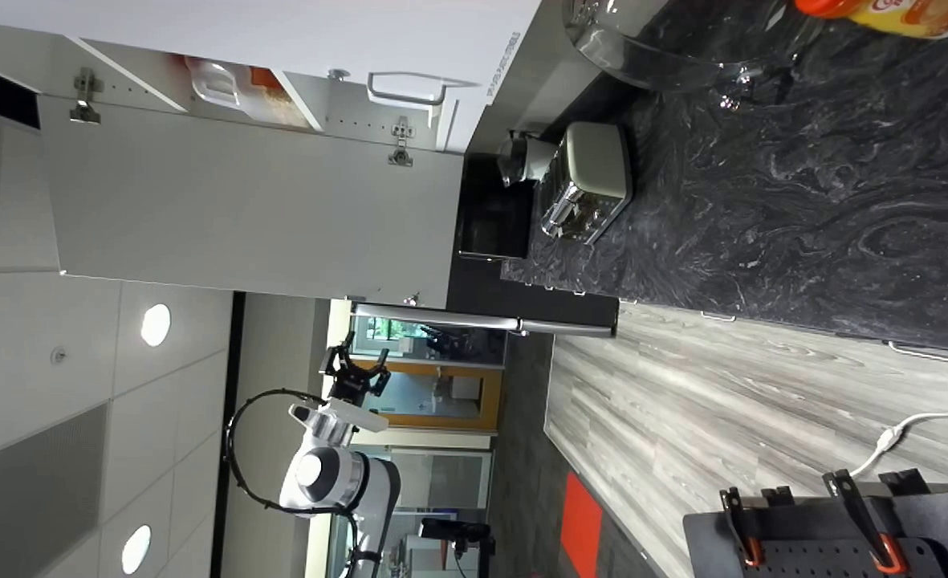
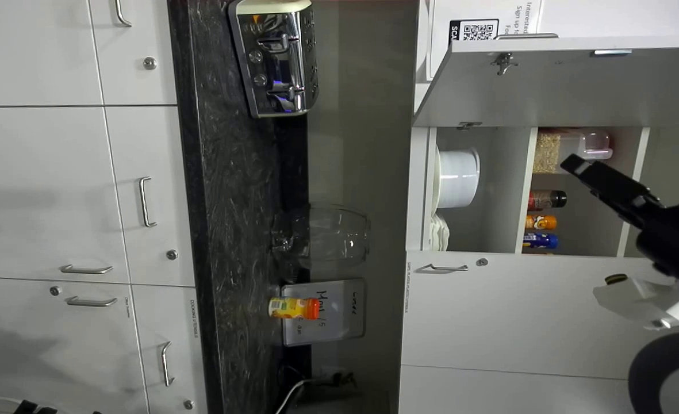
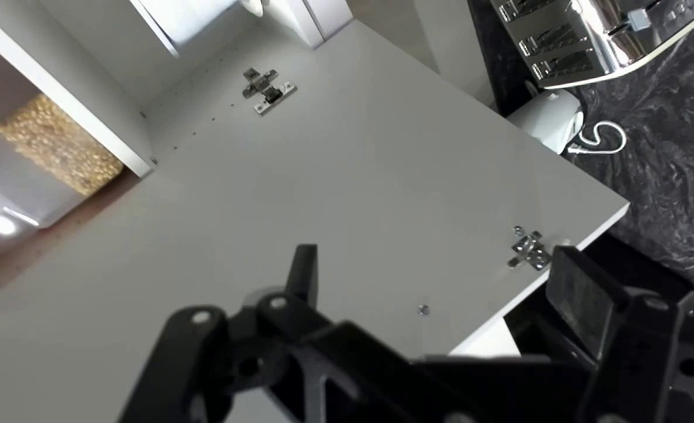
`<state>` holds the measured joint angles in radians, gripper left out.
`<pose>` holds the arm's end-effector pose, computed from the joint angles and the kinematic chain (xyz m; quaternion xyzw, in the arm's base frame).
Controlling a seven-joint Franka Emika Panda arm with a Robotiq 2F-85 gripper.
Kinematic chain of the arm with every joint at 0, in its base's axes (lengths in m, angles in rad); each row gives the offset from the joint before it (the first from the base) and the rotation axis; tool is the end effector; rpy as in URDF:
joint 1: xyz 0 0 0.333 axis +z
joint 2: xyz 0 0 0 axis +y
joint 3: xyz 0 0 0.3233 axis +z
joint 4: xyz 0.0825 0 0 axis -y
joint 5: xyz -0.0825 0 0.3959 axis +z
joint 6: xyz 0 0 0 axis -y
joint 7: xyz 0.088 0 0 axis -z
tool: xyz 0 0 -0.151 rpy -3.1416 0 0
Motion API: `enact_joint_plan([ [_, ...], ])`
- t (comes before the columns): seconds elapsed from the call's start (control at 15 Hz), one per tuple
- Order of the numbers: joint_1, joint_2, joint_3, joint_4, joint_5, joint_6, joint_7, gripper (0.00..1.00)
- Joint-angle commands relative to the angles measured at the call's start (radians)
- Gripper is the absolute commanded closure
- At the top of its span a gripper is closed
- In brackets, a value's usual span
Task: Open the left door of the third upper cabinet from the left
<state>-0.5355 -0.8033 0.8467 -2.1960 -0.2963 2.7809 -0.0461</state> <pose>0.4222 0.2854 0.6738 0.7294 0.3026 0.5208 0.3243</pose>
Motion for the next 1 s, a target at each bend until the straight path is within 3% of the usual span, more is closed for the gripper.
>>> enact_joint_plan([
  [0.0,0.164,0.075,-0.176,-0.023,-0.003,-0.008,0.033,0.0],
  [0.33,0.339,0.146,-0.351,-0.059,0.006,0.004,0.063,0.0],
  [0.6,0.455,0.171,-0.452,-0.07,0.014,-0.013,0.059,0.0],
  [0.67,0.427,0.169,-0.434,-0.063,-0.03,-0.008,0.063,0.0],
  [0.93,0.462,0.176,-0.461,-0.069,-0.023,-0.007,0.06,0.0],
])
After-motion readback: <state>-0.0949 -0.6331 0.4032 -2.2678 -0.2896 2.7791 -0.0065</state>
